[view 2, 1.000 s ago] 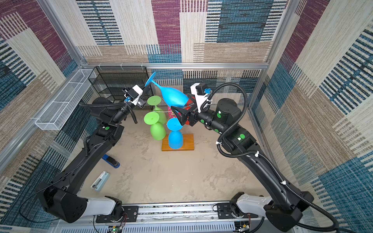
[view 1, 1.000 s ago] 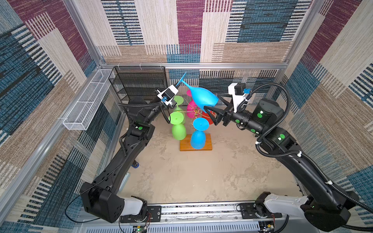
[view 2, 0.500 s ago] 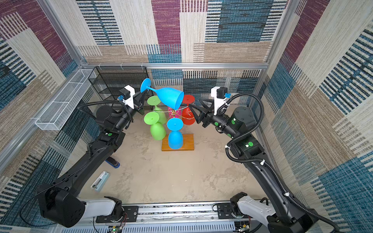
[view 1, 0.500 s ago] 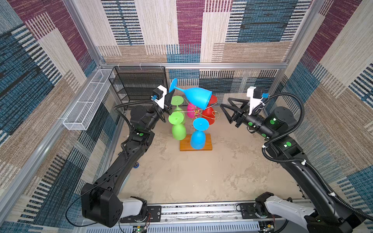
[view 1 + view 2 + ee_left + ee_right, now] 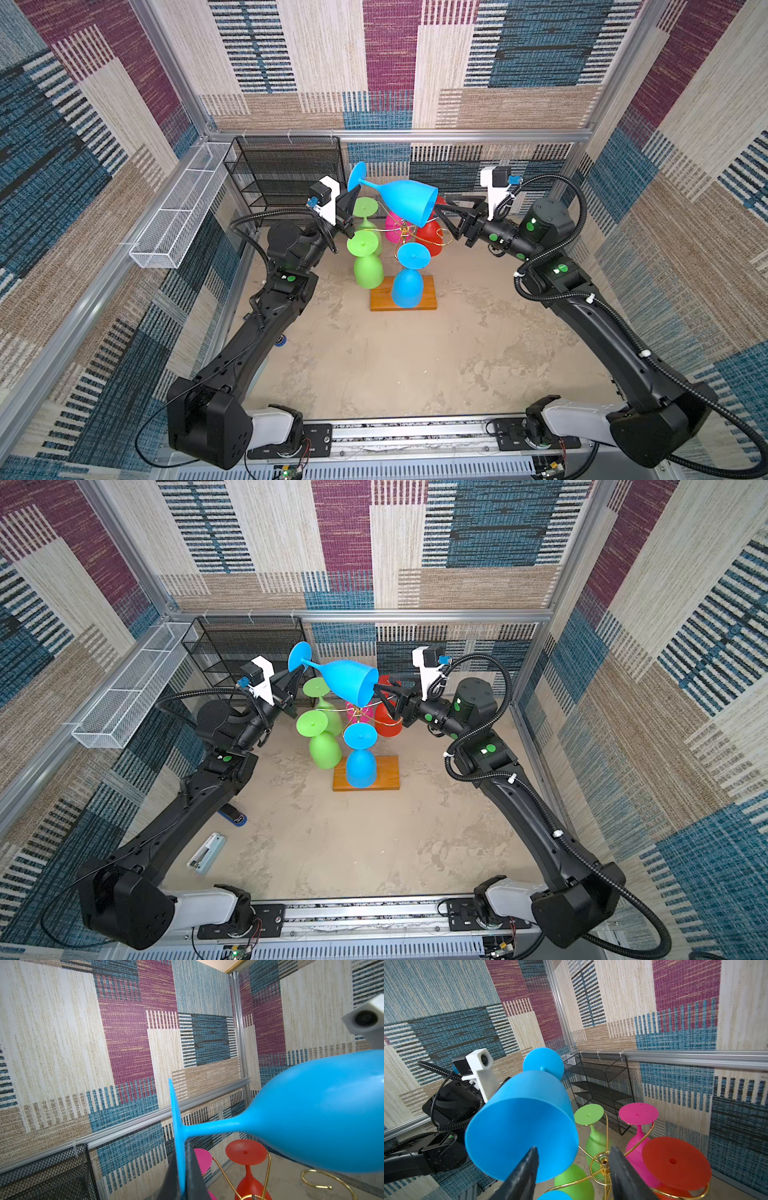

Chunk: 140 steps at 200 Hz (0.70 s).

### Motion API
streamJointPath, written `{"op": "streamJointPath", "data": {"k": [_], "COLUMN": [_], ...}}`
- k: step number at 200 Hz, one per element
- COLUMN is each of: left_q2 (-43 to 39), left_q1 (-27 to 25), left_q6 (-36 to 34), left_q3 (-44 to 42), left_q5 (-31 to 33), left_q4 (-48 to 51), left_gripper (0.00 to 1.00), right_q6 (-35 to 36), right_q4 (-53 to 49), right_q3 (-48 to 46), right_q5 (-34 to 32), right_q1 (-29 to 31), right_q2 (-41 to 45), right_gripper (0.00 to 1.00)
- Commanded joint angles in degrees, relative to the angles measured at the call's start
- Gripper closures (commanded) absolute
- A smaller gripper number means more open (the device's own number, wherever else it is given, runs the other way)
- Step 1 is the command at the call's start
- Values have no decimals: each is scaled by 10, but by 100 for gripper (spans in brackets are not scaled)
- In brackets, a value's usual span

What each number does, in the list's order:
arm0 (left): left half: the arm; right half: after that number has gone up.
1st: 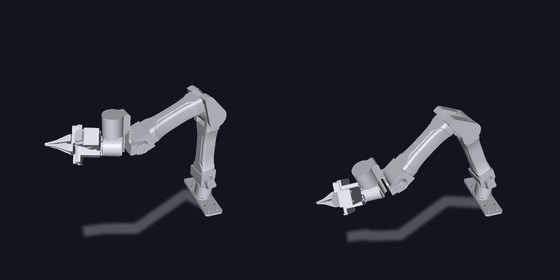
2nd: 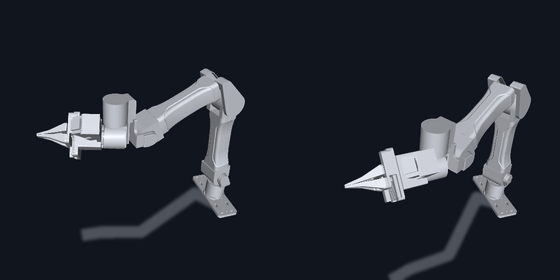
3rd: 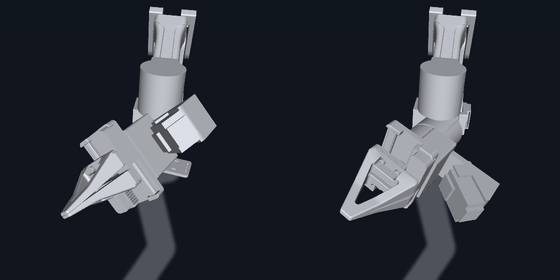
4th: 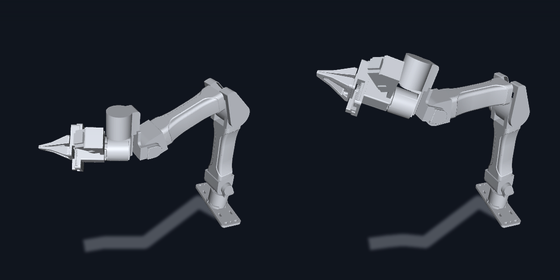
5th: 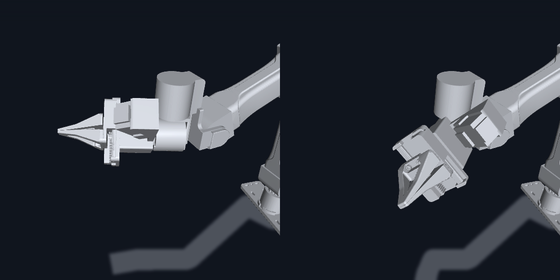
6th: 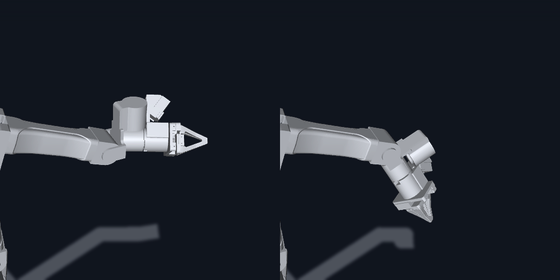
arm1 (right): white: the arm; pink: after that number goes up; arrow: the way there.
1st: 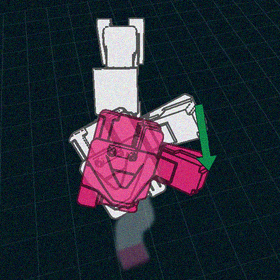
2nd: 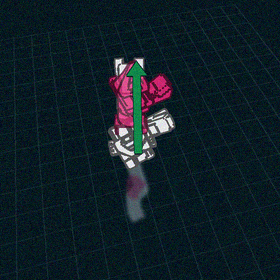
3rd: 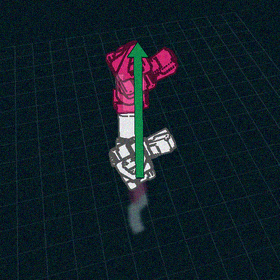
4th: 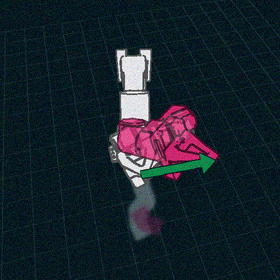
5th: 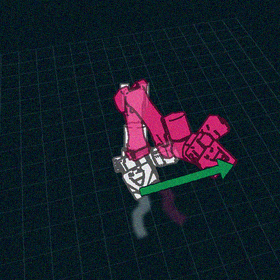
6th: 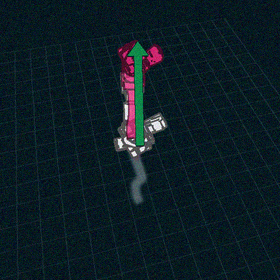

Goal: Take the wine glass off the wine glass rack
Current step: 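Grasp the blue glass bowl rim with the right gripper while left gripper releases the foot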

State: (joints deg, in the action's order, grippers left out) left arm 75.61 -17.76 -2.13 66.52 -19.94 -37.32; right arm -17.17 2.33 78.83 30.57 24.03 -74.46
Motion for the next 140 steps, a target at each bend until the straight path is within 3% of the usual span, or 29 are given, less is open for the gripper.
{"op": "streamJointPath", "data": {"k": [1, 62, 91, 107, 119, 140], "left_q2": [-2, 4, 9, 12, 13, 6], "left_q1": [1, 1, 1, 1, 1, 1], "left_q6": [19, 33, 48, 50, 51, 55], "left_q3": [-1, 5, 8, 8, 8, 2], "left_q5": [-10, -18, -20, -18, -17, -7], "left_q4": [-27, -22, -26, -30, -30, -34], "left_gripper": [100, 100, 100, 100, 93, 62], "right_q6": [-23, -50, -55, -60, -63, -59], "right_q4": [34, 59, 52, 50, 49, 42], "right_q3": [15, 46, 50, 48, 49, 57], "right_q5": [33, 83, 80, 75, 71, 51], "right_q1": [1, 1, 2, 2, 2, 2], "right_q2": [-20, -67, -73, -71, -68, -63], "right_gripper": [46, 73, 100, 100, 100, 100]}}
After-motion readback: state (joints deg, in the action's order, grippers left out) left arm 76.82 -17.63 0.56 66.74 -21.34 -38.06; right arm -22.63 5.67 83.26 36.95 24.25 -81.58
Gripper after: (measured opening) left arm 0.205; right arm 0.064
